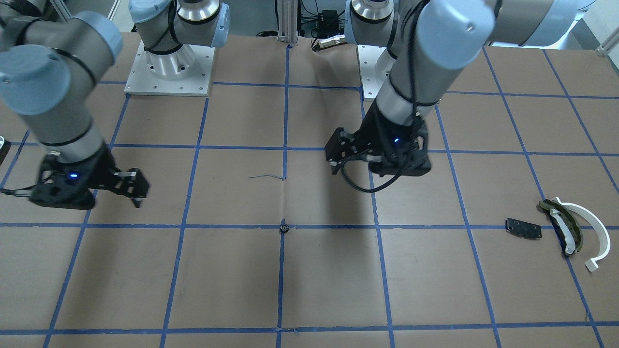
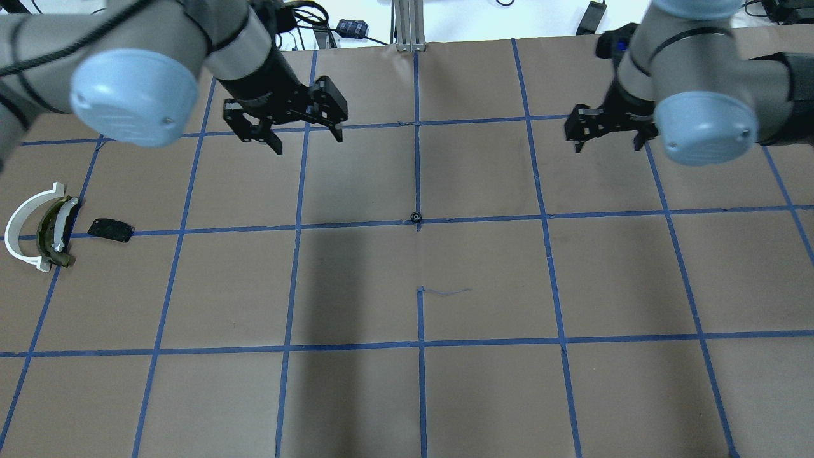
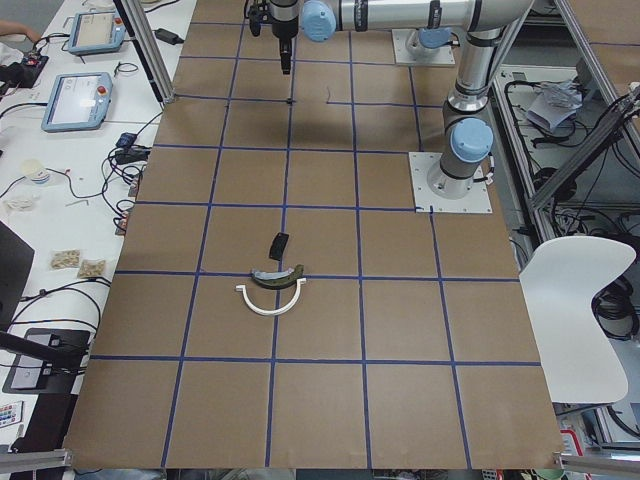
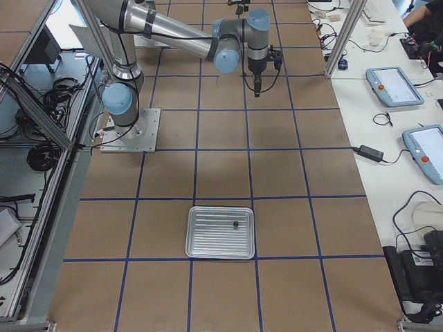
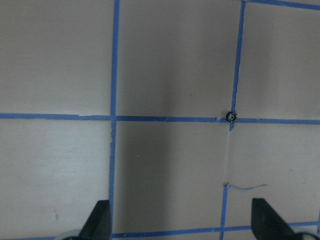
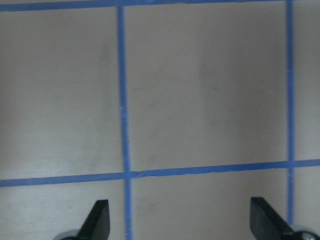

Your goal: Place bearing gear from tray to pile

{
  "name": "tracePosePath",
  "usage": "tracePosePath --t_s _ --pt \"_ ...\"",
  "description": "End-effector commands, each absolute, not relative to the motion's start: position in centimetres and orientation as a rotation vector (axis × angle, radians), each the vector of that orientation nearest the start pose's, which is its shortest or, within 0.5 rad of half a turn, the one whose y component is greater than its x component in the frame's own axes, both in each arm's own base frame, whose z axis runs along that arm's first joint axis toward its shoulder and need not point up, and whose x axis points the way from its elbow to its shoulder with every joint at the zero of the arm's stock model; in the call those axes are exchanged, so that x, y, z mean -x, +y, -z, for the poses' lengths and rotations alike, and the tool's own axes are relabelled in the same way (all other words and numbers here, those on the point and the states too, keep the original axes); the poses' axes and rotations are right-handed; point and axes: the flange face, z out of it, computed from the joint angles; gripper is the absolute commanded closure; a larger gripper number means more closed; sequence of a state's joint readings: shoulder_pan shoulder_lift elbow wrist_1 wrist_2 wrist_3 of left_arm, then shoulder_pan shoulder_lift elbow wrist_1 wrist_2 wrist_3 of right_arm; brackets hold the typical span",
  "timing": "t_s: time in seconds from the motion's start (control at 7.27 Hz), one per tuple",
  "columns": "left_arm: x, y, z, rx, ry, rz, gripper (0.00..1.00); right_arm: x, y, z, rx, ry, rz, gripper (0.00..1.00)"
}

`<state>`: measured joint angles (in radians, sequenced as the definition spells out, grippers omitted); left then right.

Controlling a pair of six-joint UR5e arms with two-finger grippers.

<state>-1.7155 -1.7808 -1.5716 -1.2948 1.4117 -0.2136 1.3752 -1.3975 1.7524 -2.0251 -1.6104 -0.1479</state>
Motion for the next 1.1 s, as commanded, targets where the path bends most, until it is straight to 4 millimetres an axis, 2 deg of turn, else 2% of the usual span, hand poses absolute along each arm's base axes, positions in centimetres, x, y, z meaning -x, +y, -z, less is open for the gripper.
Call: tracePosePath --t_s 0.0,0.14,0.28,0.41,0.55,0.69,0.83,0.96 --pt "29.8 -56.5 -30.8 0.123 3.220 0.070 0.00 14.5 -54.7 -34.8 -0.028 3.211 0.074 0.00" --pt "32.4 -56.8 -27.6 0.107 3.226 0.095 0.00 21.5 -53.3 -32.2 0.081 3.182 0.019 0.00" --pt "36.0 -55.9 -24.0 0.057 3.213 0.088 0.00 28.7 -51.5 -30.2 0.111 3.181 0.018 0.00" --pt "36.7 -55.8 -21.2 0.039 3.157 0.066 0.00 33.5 -51.2 -28.6 0.181 3.223 0.078 0.00" --pt "37.2 -55.3 -20.6 0.017 3.151 0.051 0.00 36.7 -50.9 -27.5 0.206 3.233 0.077 0.00" --pt "37.1 -55.2 -18.9 0.029 3.143 0.020 0.00 40.1 -50.3 -26.0 0.294 3.216 0.056 0.00" --pt "37.4 -55.9 -18.3 0.056 3.170 0.108 0.00 43.0 -49.1 -23.4 0.305 3.185 0.020 0.00" --pt "37.4 -56.1 -17.0 0.085 3.165 0.101 0.00 43.4 -49.0 -22.2 0.398 3.154 0.028 0.01"
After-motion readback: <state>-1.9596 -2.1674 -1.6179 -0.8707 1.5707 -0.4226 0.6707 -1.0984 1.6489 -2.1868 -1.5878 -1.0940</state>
